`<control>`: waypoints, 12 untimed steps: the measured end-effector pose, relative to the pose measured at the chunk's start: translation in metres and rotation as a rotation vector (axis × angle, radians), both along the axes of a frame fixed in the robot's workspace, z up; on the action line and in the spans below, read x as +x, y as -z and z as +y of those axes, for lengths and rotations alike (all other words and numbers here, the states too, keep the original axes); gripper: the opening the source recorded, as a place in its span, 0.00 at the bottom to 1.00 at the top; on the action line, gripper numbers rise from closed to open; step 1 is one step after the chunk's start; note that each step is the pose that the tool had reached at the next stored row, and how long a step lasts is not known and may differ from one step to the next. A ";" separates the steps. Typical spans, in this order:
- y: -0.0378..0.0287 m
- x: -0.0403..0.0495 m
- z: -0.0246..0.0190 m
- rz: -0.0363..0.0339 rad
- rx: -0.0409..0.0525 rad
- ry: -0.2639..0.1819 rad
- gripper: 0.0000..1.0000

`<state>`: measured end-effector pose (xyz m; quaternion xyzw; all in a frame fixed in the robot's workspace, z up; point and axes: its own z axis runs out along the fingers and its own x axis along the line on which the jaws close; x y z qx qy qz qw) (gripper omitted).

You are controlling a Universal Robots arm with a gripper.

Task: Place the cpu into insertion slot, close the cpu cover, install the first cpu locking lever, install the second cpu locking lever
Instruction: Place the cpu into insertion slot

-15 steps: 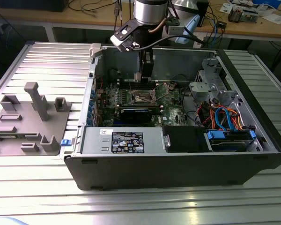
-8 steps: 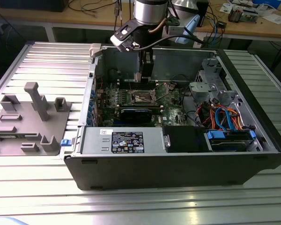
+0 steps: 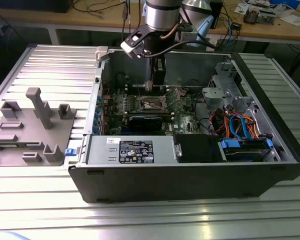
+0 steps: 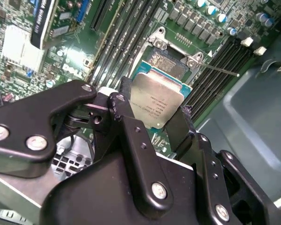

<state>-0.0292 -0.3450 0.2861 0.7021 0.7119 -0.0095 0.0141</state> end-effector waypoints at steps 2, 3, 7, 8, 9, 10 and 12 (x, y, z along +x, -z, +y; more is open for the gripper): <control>0.0054 0.0023 0.0020 0.0000 -0.0002 -0.001 0.54; 0.0090 0.0028 0.0023 -0.0024 -0.0003 -0.001 0.54; 0.0097 0.0029 0.0023 -0.0049 -0.0015 -0.001 0.54; 0.0097 0.0029 0.0023 -0.0049 -0.0024 -0.001 0.54; 0.0097 0.0030 0.0023 -0.0049 -0.0026 -0.001 0.54; 0.0097 0.0030 0.0023 -0.0049 -0.0026 -0.001 0.54; 0.0097 0.0030 0.0023 -0.0049 -0.0026 -0.001 0.54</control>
